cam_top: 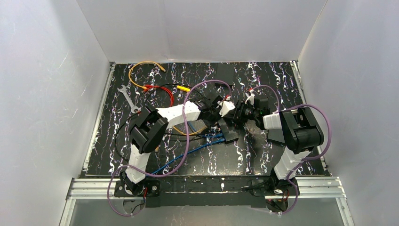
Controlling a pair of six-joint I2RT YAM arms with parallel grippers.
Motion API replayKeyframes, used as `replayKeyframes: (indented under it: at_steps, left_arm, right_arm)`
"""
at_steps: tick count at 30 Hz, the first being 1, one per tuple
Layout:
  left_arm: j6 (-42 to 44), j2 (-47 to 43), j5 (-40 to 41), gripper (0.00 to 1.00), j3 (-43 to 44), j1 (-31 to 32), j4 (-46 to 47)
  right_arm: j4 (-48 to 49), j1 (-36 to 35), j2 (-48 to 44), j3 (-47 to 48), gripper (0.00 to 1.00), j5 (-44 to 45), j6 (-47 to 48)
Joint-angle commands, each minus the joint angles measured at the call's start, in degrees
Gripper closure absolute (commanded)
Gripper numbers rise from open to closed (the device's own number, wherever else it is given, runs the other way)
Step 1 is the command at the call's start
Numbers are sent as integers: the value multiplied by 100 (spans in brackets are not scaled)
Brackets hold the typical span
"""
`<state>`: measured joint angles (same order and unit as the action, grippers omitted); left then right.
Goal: Insert the plug into the switch port
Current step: Insert the connector into the switch port.
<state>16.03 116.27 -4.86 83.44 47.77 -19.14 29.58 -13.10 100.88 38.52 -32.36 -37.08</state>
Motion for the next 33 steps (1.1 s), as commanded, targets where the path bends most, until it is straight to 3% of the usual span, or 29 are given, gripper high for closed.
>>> replayKeyframes:
  at_steps: [1,12,33]
  left_arm:
    - [-91,-214,104,100,214,137,433]
    - [-313,-416,296,100,-178,281,1177]
    - [-503,-532,630,100,-177,271,1877]
  right_arm:
    - [-93,-53,241,-130,46,-262,-88]
    - [777,-250,589,-529,50,-864,-431]
    - [583,-790,780,-214,51,-1231,-213]
